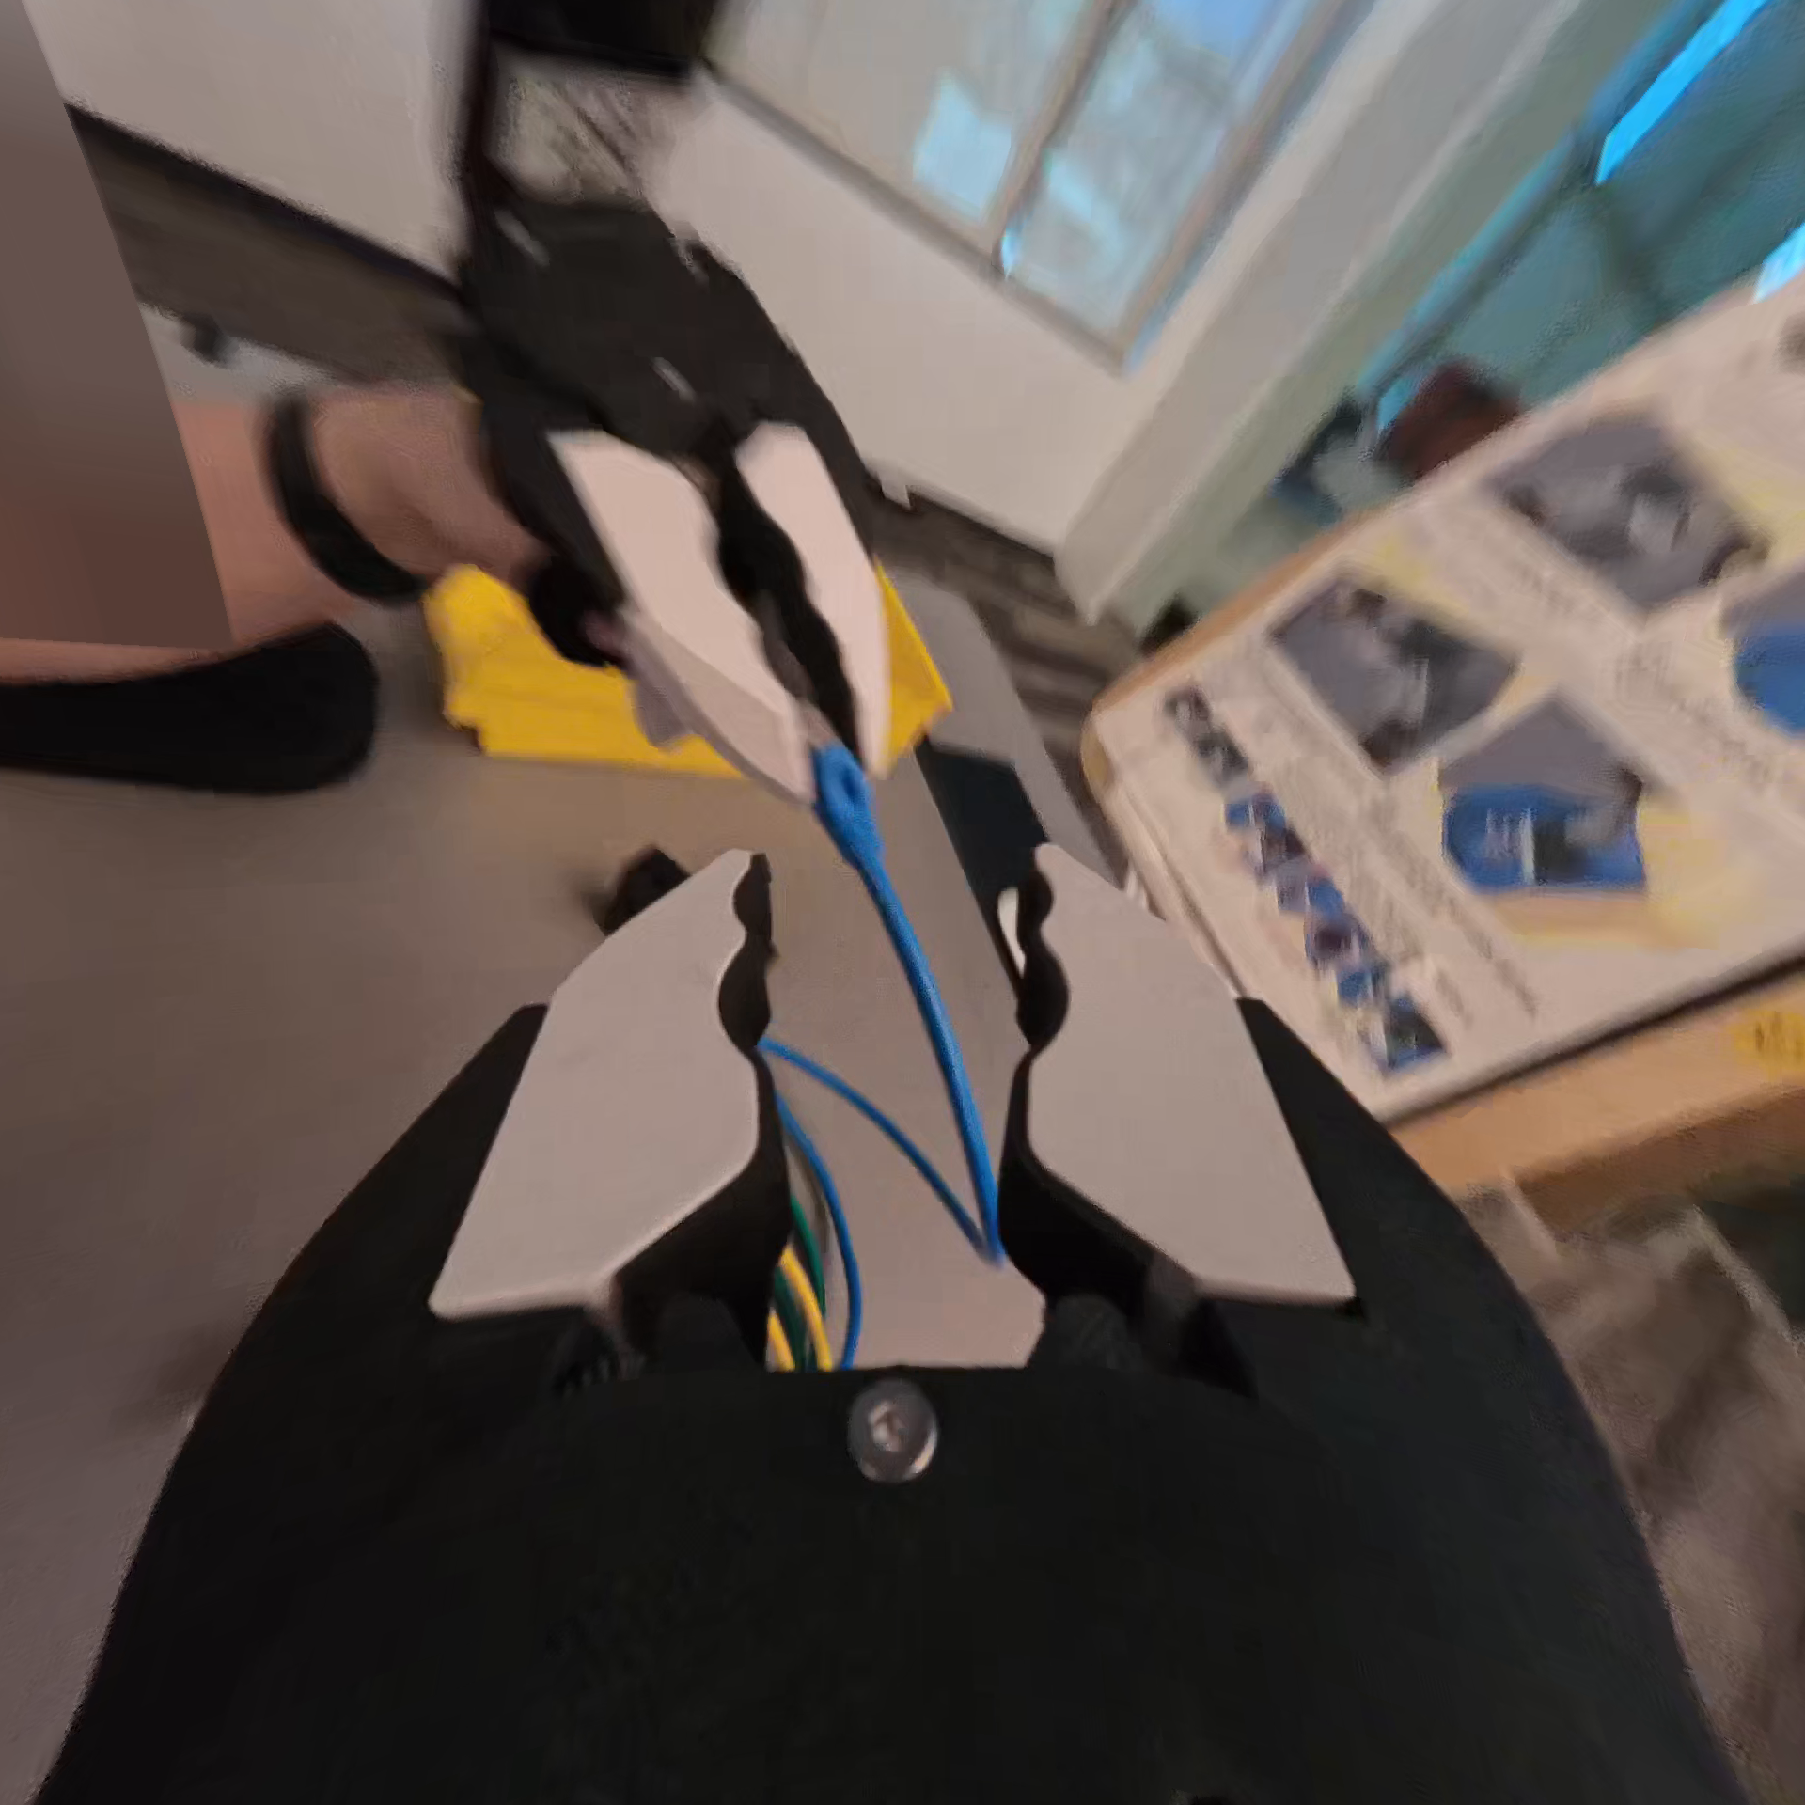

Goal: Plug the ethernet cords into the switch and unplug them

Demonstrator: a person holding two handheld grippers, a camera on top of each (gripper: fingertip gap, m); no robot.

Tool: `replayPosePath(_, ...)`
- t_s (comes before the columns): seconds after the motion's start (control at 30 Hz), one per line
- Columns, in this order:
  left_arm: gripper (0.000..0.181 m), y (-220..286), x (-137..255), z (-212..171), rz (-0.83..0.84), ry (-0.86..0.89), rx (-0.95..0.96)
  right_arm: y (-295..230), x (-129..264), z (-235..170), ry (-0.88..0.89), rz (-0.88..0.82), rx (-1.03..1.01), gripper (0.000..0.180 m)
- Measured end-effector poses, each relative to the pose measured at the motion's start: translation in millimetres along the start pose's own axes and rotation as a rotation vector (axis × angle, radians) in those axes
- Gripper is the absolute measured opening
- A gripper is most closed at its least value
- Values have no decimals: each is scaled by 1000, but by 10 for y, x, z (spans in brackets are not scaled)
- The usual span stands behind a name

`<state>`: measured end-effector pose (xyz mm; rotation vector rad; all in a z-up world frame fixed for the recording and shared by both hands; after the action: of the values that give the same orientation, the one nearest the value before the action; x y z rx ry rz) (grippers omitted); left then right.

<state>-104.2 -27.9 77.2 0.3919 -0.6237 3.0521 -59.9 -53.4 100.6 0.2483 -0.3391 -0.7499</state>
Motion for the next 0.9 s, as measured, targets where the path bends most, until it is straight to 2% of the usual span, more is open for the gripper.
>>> replayPosePath(0.03, 12, -36, 35, 26, -5, 25, 48, -177, 64, 141, 90, 87, 27, 49)
replayPosePath(0.1, 12, -74, 109, 102, -31, 86, 136, -712, 180, 240, 185, 430, 26, 35)
replayPosePath(0.13, 12, -77, 143, 140, -48, 113, 163, -967, 192, 163, 142, 619, -17, 36)
replayPosePath(0.17, 12, -69, 174, 177, -64, 134, 180, -1094, 106, 36, 65, 708, -52, 39)
replayPosePath(0.2, 12, -56, 203, 214, -79, 152, 191, -1095, -91, -124, -16, 684, -60, 40)
replayPosePath(0.27, 12, -16, 259, 294, -106, 181, 205, -915, -532, -426, -129, 523, -89, 41)
replayPosePath(0.3, 12, 10, 289, 339, -121, 195, 207, -803, -693, -469, -120, 454, -150, 43)
replayPosePath(0.37, 12, 32, 337, 398, -122, 205, 198, -585, -845, -354, 12, 361, -302, 51)
replayPosePath(0.47, 12, 75, 376, 447, -145, 214, 186, -325, -712, 21, 333, 268, -401, 55)
replayPosePath(0.53, 12, 112, 373, 457, -183, 218, 205, -348, -489, 250, 527, 310, -380, 53)
replayPosePath(0.63, 12, 141, 351, 446, -211, 219, 216, -374, -221, 448, 707, 393, -392, 43)
replayPosePath(0.7, 12, 163, 352, 457, -230, 224, 223, -362, -168, 469, 729, 433, -422, 37)
replayPosePath(0.73, 12, 172, 353, 450, -233, 217, 218, -363, -176, 447, 711, 441, -415, 29)
replayPosePath(0.9, 12, 215, 335, 409, -249, 175, 194, -337, -207, 374, 589, 376, -323, 13)
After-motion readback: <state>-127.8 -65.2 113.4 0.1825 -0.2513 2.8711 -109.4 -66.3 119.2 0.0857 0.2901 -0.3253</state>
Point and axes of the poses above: each gripper's, where its closed fingertips meet, x back along the fingers, z out of its top, y = z × x across the jaws, the point moved 1 cm from there along x, back along the fingers, and after that the axes turned 10 degrees about -x, right-handed, at the moved point
